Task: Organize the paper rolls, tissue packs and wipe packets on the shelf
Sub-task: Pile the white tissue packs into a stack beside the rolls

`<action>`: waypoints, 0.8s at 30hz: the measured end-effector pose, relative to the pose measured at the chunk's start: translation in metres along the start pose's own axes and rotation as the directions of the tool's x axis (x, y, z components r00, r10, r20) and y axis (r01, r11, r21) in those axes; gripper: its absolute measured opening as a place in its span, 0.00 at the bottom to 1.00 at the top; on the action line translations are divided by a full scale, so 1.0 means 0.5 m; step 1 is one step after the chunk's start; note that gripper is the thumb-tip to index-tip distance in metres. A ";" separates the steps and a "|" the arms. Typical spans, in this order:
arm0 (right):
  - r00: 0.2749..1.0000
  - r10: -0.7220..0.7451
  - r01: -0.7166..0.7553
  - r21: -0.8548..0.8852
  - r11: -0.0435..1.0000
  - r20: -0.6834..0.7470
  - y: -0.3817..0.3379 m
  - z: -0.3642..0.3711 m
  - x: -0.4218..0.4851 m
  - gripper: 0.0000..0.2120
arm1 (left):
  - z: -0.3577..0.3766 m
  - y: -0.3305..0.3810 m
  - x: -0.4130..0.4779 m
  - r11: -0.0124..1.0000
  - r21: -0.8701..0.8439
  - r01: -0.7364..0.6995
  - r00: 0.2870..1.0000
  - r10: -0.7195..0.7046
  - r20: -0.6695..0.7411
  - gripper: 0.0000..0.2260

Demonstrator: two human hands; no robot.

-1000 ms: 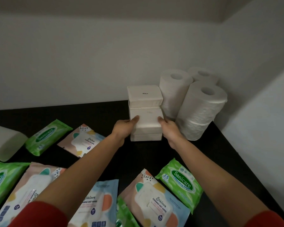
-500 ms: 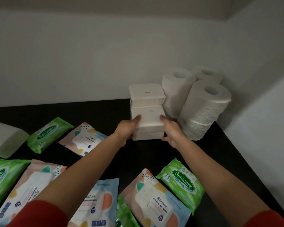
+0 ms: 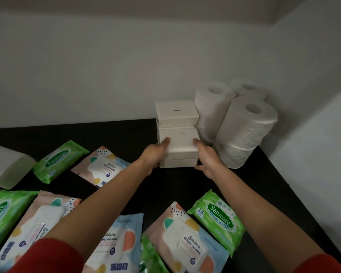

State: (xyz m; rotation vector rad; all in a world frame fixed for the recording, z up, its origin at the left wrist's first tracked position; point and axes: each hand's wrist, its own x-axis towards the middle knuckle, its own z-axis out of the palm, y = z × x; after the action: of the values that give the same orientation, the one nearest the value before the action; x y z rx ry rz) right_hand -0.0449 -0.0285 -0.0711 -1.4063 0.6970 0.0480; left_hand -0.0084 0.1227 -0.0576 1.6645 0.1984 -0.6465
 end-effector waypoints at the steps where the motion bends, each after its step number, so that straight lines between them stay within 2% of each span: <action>1: 1.000 0.003 -0.003 -0.010 1.000 -0.001 0.000 -0.001 0.000 0.21 | 0.000 0.001 -0.001 1.000 0.008 0.002 1.000 -0.002 -0.002 0.21; 4: 1.000 -0.017 0.017 -0.039 0.999 -0.002 -0.004 -0.002 -0.007 0.22 | -0.003 0.000 0.000 1.000 0.020 0.009 1.000 -0.009 -0.004 0.23; 6: 0.996 -0.082 0.077 -0.104 0.992 -0.042 -0.004 0.001 -0.008 0.23 | -0.007 0.000 -0.001 1.000 0.022 0.010 1.000 -0.010 -0.007 0.24; 8: 0.971 -0.204 0.174 -0.219 0.960 -0.124 -0.002 0.006 -0.004 0.25 | -0.013 0.001 -0.002 1.000 0.025 -0.002 1.000 0.002 -0.024 0.25; 11: 0.877 -0.426 0.311 -0.414 0.855 -0.222 -0.009 0.020 -0.015 0.25 | -0.031 -0.001 -0.005 0.995 0.062 -0.073 0.992 0.078 -0.100 0.24; 14: 0.781 -0.607 0.450 -0.544 0.708 -0.144 -0.026 0.055 -0.053 0.23 | -0.071 -0.010 -0.013 0.974 0.159 -0.160 0.963 0.190 -0.192 0.24; 17: 0.721 -0.693 0.549 -0.600 0.582 -0.012 -0.036 0.121 -0.094 0.21 | -0.135 -0.020 -0.036 0.954 0.189 -0.233 0.943 0.269 -0.196 0.22; 19: 0.714 -0.699 0.587 -0.577 0.568 0.038 -0.035 0.178 -0.115 0.20 | -0.187 -0.027 -0.055 0.937 0.219 -0.270 0.927 0.315 -0.204 0.21; 24: 0.737 -0.665 0.615 -0.529 0.585 0.121 -0.006 0.332 -0.150 0.17 | -0.341 -0.047 -0.101 0.893 0.355 -0.276 0.858 0.396 -0.329 0.18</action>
State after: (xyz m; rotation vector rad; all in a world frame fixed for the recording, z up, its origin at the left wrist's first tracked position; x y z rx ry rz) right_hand -0.0345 0.1491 -0.0330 -2.1657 0.1908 -0.4361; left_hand -0.0100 0.3011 -0.0404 2.0515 0.0893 -0.0622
